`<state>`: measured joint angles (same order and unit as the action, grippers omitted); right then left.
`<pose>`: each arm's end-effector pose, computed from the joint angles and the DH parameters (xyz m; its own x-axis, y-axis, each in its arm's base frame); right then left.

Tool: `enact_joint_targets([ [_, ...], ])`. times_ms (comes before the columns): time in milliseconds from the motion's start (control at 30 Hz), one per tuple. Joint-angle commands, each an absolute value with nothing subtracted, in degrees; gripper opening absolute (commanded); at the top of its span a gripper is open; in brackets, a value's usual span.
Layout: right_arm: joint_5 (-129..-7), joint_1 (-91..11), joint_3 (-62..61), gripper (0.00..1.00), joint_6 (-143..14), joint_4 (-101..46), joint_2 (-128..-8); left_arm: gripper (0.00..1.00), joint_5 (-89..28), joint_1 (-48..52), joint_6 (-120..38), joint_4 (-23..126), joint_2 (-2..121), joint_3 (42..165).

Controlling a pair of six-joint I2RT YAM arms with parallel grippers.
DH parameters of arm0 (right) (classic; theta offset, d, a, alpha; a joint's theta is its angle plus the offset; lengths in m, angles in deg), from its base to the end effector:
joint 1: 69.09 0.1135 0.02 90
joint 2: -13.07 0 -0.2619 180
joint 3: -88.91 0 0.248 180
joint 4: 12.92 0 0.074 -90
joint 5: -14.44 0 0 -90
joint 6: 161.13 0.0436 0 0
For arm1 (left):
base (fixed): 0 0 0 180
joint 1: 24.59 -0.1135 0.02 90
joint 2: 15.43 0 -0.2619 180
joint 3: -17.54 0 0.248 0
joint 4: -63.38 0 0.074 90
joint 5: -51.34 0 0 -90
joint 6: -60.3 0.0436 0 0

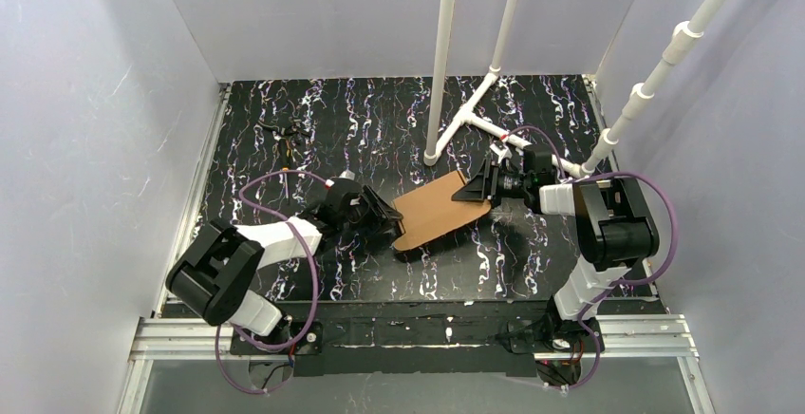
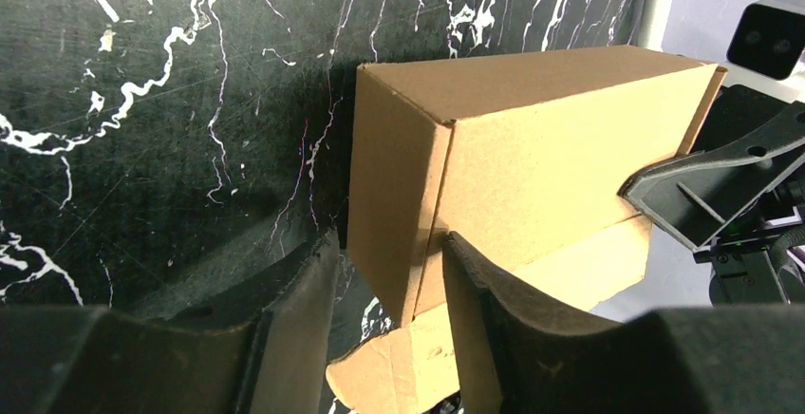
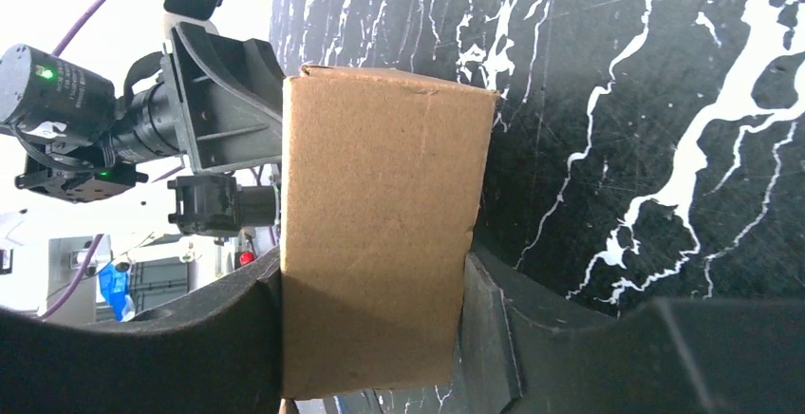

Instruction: Fold the paper box

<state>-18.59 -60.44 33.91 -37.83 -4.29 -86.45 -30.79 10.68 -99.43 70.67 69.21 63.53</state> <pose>0.3102 0.0842 0.1406 -0.8981 0.1661 -0.4073 -0.3116 0.4134 0.8556 0.2327 -0.1719 0.1584 -0.7733 -0.5912 -0.2290 -0.1673 0.5387 -0.8257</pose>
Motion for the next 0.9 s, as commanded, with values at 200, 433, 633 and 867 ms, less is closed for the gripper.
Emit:
enact_joint_targets([
  [200,-15.7,-62.7,30.4,0.39,-55.5,-15.9,-72.0,0.70,-29.1,5.6,-88.4,67.5,54.8,59.6],
  [433,-32.5,-62.4,14.8,0.40,-92.1,-50.8,-63.3,0.73,-18.7,-2.7,-84.6,67.1,48.0,57.7],
  [633,-58.6,-53.5,1.3,0.41,-117.5,-68.9,-59.8,0.74,-15.6,-5.4,-80.0,64.0,45.2,59.2],
  [867,-86.9,-36.6,7.0,0.42,-128.0,-62.8,-57.1,0.75,-14.3,-6.0,-79.6,63.3,44.6,59.2],
])
